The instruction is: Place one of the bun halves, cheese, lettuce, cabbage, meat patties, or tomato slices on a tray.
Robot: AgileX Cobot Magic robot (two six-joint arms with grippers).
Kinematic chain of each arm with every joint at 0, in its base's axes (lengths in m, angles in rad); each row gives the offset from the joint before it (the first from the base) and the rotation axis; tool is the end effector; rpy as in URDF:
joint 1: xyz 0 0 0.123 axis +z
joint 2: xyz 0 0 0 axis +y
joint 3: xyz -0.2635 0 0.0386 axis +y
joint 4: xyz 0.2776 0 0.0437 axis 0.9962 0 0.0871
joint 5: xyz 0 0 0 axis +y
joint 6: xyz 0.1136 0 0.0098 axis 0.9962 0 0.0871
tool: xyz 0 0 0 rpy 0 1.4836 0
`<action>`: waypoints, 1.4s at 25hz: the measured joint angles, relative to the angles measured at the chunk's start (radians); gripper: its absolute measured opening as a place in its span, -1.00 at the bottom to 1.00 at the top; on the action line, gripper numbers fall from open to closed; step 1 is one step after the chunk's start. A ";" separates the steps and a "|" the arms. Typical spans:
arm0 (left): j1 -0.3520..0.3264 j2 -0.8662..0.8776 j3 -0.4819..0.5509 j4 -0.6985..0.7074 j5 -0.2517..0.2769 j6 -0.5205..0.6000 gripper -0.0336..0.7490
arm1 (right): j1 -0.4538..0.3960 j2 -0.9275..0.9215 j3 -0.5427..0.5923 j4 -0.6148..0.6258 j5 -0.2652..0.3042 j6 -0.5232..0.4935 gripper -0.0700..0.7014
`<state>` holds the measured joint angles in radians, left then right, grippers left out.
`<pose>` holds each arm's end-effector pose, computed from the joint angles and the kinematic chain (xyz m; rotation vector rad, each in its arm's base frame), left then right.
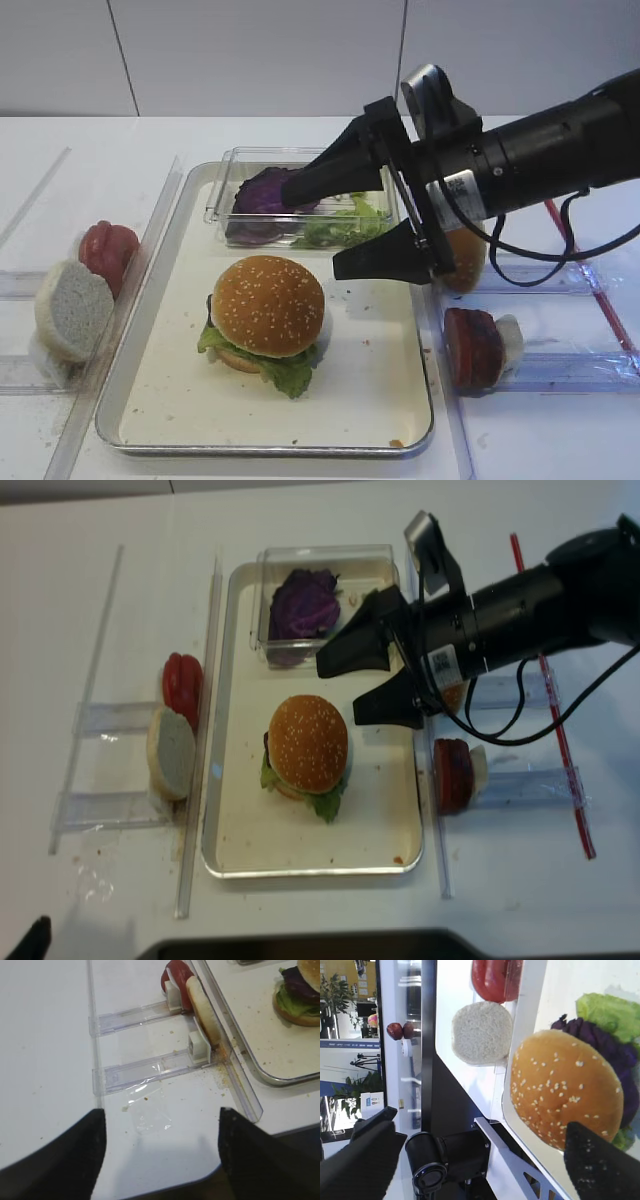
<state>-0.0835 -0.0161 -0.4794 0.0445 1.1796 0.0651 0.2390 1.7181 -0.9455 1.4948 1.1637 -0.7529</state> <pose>0.0537 0.0002 0.2637 0.1557 2.1615 0.0438 0.3017 0.1810 0.1809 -0.1069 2.4584 1.7903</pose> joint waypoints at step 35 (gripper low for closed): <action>0.000 0.000 0.000 0.000 0.000 0.000 0.21 | -0.001 -0.060 -0.511 -0.941 0.061 0.555 0.92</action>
<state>-0.0835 -0.0161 -0.4794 0.0445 1.1796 0.0651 0.2384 1.6581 -1.4569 0.5543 1.2250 -0.1978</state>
